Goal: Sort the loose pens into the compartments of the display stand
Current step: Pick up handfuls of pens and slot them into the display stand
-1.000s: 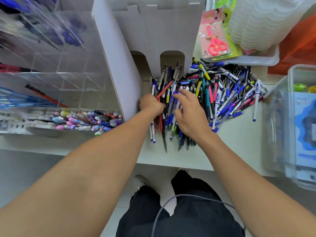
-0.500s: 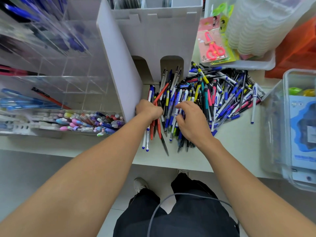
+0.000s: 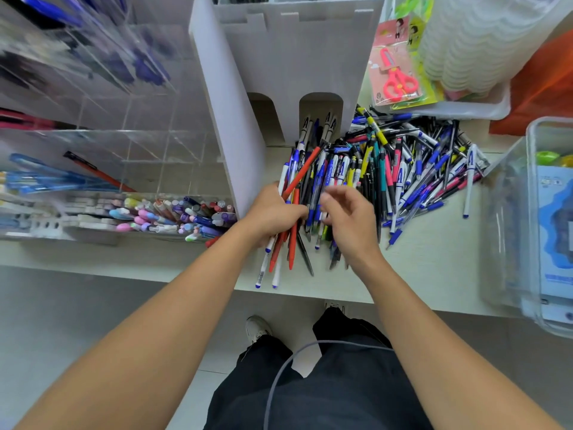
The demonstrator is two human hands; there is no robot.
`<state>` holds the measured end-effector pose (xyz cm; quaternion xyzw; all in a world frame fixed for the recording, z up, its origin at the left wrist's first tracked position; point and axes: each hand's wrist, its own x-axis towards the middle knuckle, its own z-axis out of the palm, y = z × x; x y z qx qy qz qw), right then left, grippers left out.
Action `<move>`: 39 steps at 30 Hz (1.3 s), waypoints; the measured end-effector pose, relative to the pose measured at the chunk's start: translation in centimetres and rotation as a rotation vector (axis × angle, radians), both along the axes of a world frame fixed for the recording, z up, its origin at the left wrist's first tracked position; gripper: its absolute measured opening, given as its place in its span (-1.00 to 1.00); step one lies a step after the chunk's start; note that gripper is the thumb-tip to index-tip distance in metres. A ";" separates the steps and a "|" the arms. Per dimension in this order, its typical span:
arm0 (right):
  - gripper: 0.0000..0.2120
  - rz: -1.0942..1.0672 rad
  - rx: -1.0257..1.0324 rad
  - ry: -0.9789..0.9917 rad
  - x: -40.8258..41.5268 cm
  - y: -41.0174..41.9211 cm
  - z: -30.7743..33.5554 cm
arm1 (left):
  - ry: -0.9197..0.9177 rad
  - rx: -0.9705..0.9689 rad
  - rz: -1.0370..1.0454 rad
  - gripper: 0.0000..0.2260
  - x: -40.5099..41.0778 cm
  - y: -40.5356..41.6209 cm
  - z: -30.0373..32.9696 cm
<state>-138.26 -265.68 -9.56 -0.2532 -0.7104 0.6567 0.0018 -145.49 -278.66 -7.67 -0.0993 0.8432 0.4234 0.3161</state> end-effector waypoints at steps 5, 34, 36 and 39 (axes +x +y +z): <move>-0.43 0.031 -0.219 0.029 -4.4 -0.4 3.5 | -0.084 0.223 0.002 -0.86 0.7 -0.4 1.7; -0.87 -0.035 0.135 0.114 -10.4 1.9 7.3 | -0.335 0.476 -0.147 -0.88 -2.8 1.8 6.5; -0.89 -0.013 0.118 0.106 -10.5 2.9 6.9 | -0.370 0.476 -0.156 -0.87 -2.9 2.9 5.9; -0.90 0.004 0.097 0.097 -10.9 3.9 5.9 | -0.415 0.473 -0.129 -0.92 -2.8 4.2 5.2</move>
